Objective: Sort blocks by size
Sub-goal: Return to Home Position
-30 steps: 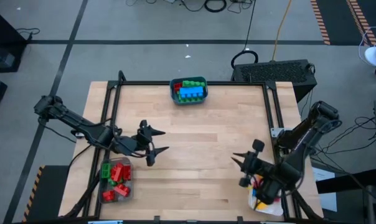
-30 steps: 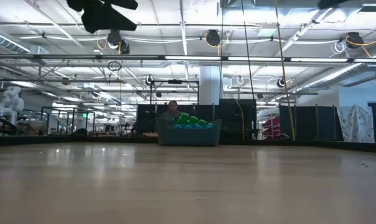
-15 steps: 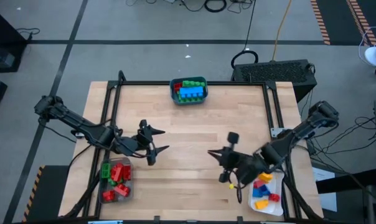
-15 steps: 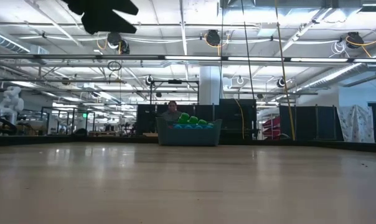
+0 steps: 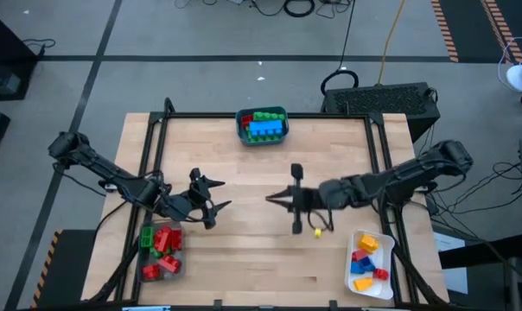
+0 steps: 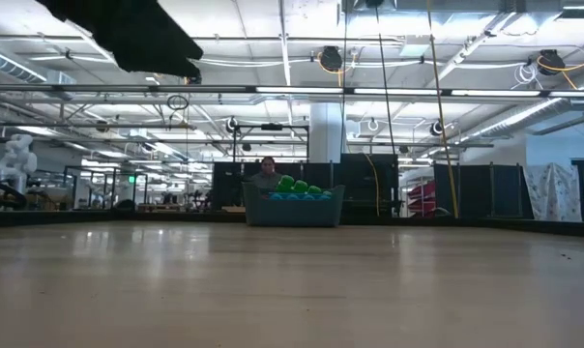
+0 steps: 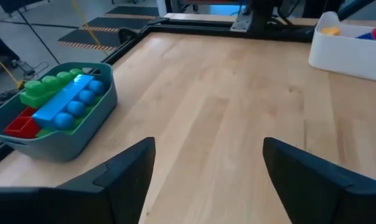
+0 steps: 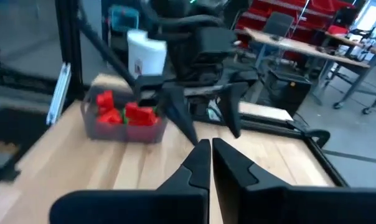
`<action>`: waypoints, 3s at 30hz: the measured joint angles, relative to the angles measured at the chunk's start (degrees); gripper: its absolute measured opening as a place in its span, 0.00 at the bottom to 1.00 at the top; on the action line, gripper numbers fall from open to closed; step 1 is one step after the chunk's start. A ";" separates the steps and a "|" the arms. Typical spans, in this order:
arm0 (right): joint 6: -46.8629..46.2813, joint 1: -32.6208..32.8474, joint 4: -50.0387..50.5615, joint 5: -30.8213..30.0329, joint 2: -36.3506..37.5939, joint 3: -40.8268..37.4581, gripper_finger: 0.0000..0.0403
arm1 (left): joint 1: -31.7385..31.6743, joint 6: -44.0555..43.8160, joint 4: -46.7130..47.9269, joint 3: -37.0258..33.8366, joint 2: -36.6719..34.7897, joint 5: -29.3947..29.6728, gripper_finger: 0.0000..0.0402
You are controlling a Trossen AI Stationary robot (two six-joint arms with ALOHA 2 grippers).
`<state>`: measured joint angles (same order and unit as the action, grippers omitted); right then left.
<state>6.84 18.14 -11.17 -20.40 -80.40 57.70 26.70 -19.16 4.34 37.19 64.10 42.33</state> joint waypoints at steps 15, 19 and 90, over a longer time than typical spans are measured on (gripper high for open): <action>-4.49 -11.73 -21.32 10.42 22.80 -32.62 0.00 | 0.00 2.70 0.94 -0.26 -0.20 1.73 0.30; -5.52 -13.28 -21.83 11.80 26.77 -35.81 0.00 | -1.63 4.68 -3.98 -2.73 -0.38 1.75 0.14; -13.23 -16.82 -2.21 11.92 72.08 -56.88 0.00 | -15.43 14.12 4.85 -33.00 -64.11 -20.00 0.02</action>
<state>-6.39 1.32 -13.38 -8.48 -8.32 0.82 11.27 -5.04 9.19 4.19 -0.01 22.32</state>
